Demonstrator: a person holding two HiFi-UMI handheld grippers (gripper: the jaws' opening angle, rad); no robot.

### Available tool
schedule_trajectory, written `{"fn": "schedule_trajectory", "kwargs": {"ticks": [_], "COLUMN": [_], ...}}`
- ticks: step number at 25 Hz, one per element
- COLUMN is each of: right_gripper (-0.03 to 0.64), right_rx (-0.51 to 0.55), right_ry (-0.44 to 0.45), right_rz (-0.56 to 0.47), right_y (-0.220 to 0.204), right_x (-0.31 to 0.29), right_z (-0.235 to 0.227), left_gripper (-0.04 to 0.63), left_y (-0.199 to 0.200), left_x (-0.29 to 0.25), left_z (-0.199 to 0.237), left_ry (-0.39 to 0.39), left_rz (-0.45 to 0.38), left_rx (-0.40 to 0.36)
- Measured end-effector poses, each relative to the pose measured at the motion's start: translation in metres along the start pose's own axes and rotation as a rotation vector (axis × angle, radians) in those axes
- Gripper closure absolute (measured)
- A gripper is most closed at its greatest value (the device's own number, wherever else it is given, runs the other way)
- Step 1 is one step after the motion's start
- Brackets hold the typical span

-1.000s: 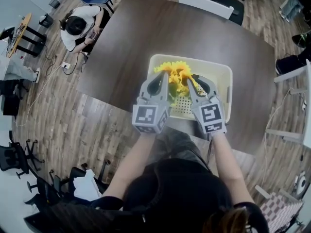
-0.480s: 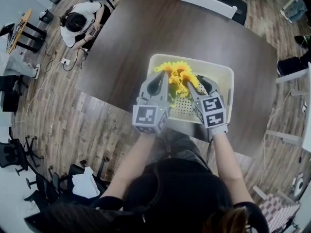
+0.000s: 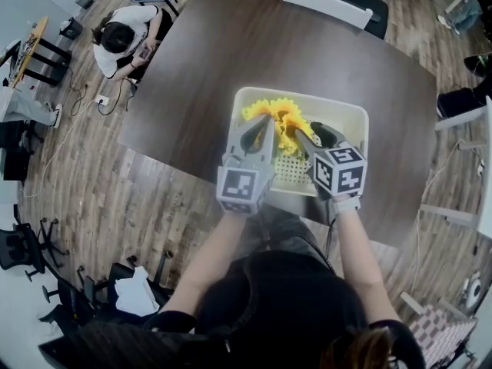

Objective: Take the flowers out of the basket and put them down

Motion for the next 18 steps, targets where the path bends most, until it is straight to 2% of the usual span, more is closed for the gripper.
{"fn": "schedule_trajectory", "kwargs": {"ticks": [5,6,8,11,18], "right_gripper": [0.475,0.525,0.558,0.606,0.609], "right_rx": [-0.099,-0.099,-0.065,0.02,0.137], "right_ry": [0.068,0.075,0.068,0.011,-0.067], "right_rz": [0.003,0.002,-0.001,0.004,0.03], "right_y": [-0.002,-0.003,-0.003,-0.002,-0.004], "right_x": [0.0,0.0,0.0,0.003,0.009], "right_z": [0.002,0.004,0.008,0.01,0.008], "left_gripper": [0.584,0.584,0.584,0.584,0.584], "left_y": [0.001,0.001,0.001,0.003,0.008], "left_x": [-0.002,-0.002,-0.002,-0.001,-0.003], "left_z": [-0.002,-0.003,-0.004,-0.003,0.001], "left_ry": [-0.012,-0.015,-0.017,-0.017,-0.011], "left_rz": [0.0,0.001,0.001,-0.002,0.031], "left_rx": [-0.009,-0.01,-0.012,-0.006,-0.046]}}
Point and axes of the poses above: the fingertips, and each gripper's own axes: x backward along the fingers, z to its left, y out of its top, the point moved 6 cm from there along x, backward along the fingers, and after that the axes turned 2 degrees about -x, right-handed, at the moved point
